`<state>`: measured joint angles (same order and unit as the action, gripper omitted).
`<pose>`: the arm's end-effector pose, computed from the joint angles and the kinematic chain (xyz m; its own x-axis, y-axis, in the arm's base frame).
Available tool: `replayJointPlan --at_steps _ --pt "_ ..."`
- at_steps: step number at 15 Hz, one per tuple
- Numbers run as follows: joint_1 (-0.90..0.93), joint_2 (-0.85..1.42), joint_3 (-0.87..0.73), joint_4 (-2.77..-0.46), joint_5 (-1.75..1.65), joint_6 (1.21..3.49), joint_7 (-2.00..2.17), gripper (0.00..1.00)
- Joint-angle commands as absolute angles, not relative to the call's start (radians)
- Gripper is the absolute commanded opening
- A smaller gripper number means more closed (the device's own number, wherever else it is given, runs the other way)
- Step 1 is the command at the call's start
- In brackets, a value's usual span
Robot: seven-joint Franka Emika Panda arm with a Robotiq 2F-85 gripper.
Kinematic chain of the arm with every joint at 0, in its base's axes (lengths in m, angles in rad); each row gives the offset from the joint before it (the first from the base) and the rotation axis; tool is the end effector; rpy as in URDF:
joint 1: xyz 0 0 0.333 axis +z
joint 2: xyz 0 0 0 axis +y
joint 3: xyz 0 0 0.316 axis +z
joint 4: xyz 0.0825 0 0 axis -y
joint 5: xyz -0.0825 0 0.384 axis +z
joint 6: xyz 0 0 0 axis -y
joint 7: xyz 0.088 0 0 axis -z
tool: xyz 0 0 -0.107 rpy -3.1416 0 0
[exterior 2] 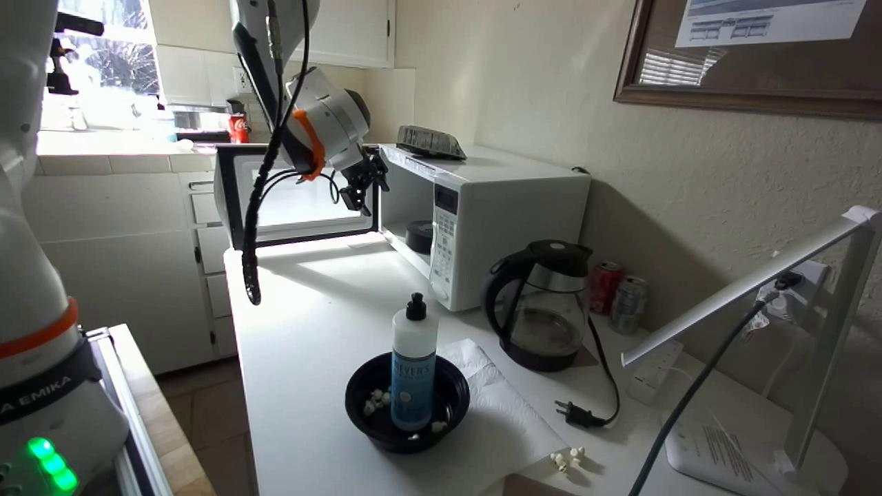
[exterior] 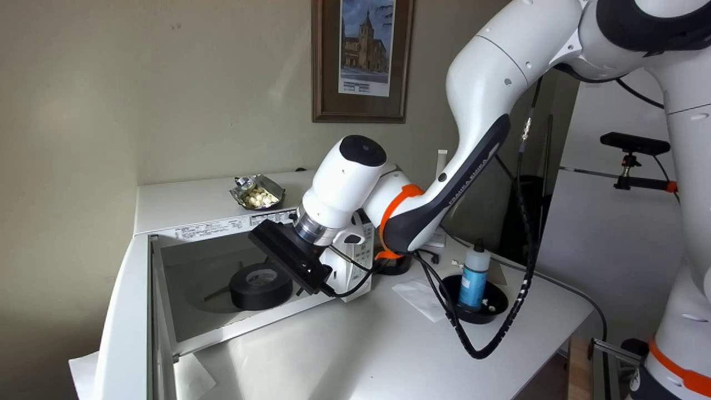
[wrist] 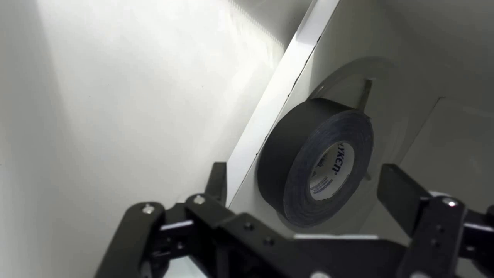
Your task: Pick up the black masking tape from inside the microwave and put it on the kitchen counter
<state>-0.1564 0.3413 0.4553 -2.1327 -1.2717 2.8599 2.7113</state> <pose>0.5414 0.2150 0.2898 0.2167 -0.9661 0.1403 -0.7888 -0.2580 -0.5579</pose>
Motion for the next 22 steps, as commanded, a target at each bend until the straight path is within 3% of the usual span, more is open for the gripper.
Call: replayJointPlan --at_steps 1,13,17,19,21,22 --pt "-0.152 0.352 0.455 -2.126 -1.272 2.86 2.711 1.0" --pt "-0.006 0.471 0.356 -1.962 -1.156 2.647 2.816 1.0" --pt "0.13 0.488 0.202 -1.926 -1.014 2.667 2.72 1.0" --pt "0.133 0.522 0.211 -1.946 -1.089 2.65 2.826 1.0" --pt "0.242 0.524 0.081 -1.915 -0.951 2.665 2.717 1.0" --pt "0.227 0.536 0.1 -1.93 -1.045 2.655 2.823 1.0"
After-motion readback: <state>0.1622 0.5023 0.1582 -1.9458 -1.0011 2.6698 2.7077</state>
